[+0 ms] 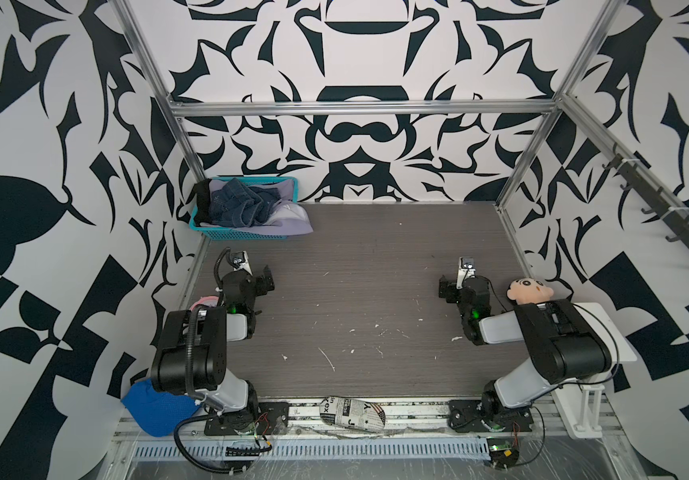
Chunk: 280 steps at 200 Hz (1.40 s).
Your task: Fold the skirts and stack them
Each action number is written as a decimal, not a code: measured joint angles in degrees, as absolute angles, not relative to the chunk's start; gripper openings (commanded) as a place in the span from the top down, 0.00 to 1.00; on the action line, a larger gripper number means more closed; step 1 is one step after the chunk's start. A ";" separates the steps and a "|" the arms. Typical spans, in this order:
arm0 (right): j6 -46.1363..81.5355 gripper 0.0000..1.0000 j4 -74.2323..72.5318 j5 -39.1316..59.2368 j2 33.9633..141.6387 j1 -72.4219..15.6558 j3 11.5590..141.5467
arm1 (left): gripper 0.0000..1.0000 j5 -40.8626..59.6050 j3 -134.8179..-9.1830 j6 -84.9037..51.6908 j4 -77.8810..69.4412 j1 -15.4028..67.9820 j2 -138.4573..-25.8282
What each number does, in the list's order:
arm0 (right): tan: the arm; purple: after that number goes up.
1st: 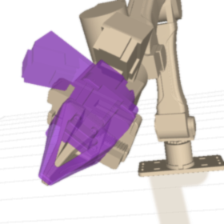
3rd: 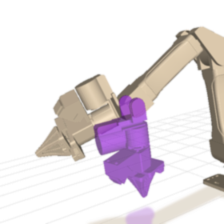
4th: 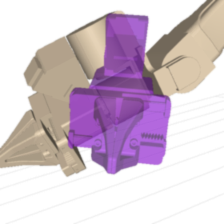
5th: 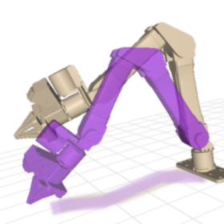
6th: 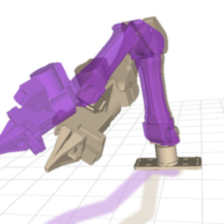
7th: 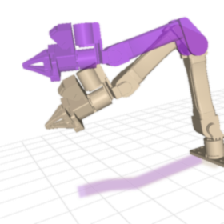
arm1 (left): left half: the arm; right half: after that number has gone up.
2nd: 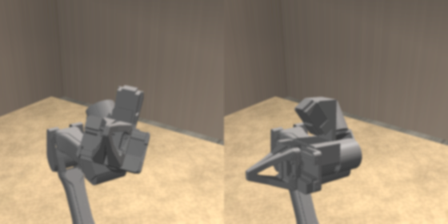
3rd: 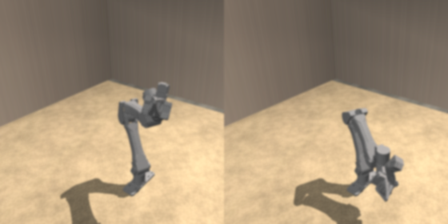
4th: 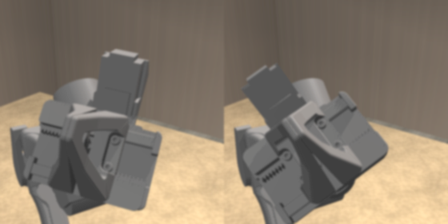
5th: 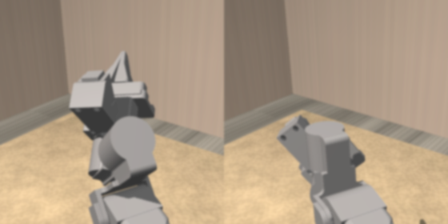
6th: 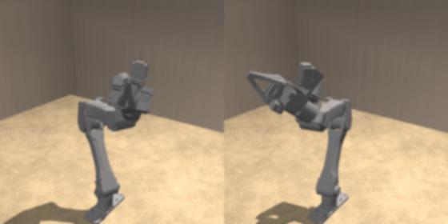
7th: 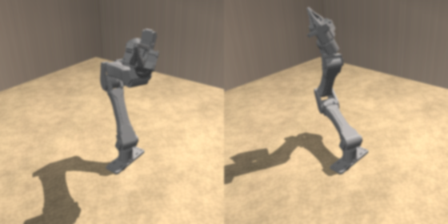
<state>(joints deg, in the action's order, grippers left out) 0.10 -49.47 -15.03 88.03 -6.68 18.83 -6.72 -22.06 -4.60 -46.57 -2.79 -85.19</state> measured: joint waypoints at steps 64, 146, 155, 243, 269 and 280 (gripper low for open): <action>18.94 0.06 -29.23 -2.70 62.41 -4.73 35.66 | 0.01 -8.03 -48.07 -10.57 -12.14 -1.76 -53.65; 8.25 0.24 5.72 -6.24 86.83 -31.53 63.79 | 0.05 -2.13 -98.74 -13.63 23.73 -6.37 -106.76; 7.97 0.24 7.38 -6.50 86.67 -31.79 63.79 | 0.04 -2.39 -102.65 -13.21 26.41 -6.35 -110.56; 6.90 0.24 7.53 -9.63 81.17 -32.14 58.02 | 1.00 -8.16 -117.91 -8.21 36.60 -6.59 -127.02; 6.07 0.24 5.23 -11.38 81.73 -32.12 55.42 | 1.00 -9.82 -119.90 -7.31 38.76 -6.83 -127.57; 6.07 0.24 4.67 -11.57 82.87 -32.12 55.29 | 1.00 -10.35 -120.11 -7.09 38.94 -6.85 -126.69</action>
<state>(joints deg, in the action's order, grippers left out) 6.07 4.67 -11.57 82.87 -32.12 55.29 -10.35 -120.11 -7.09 38.94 -6.85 -126.69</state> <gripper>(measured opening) 0.759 0.085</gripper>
